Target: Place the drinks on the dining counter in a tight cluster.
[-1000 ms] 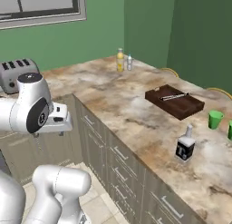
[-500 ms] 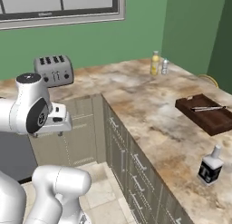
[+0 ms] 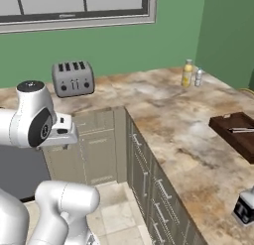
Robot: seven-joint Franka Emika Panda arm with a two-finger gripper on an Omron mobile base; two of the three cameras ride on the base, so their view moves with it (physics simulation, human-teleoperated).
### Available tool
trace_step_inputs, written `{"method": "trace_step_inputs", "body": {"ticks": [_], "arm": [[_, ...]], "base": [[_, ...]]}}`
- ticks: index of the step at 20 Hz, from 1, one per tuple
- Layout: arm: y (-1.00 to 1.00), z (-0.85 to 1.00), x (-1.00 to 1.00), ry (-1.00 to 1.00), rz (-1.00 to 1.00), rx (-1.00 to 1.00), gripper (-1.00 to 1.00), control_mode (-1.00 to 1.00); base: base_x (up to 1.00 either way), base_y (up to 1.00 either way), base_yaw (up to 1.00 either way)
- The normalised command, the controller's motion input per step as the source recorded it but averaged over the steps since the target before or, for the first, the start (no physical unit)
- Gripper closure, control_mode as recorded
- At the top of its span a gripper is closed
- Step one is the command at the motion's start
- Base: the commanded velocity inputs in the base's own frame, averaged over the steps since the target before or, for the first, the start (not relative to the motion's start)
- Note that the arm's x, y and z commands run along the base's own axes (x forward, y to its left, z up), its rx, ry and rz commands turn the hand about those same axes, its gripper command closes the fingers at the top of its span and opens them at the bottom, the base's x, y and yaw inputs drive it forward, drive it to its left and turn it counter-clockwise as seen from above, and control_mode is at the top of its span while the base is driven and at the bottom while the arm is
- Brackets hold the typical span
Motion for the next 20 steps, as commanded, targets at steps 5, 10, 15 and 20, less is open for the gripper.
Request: {"method": "trace_step_inputs", "body": {"ticks": [5,10,15,20], "arm": [[0.00,0.00,0.00,0.00,0.00,0.00,-1.00,1.00],[0.00,0.00,0.00,0.00,0.00,0.00,-1.00,1.00],[0.00,0.00,0.00,0.00,0.00,0.00,-1.00,1.00],[0.00,0.00,0.00,0.00,0.00,0.00,-1.00,1.00]], "base": [[0.34,0.00,0.00],[0.06,0.11,-0.04],[0.24,0.35,-0.21],[0.19,0.30,-0.47]]}}
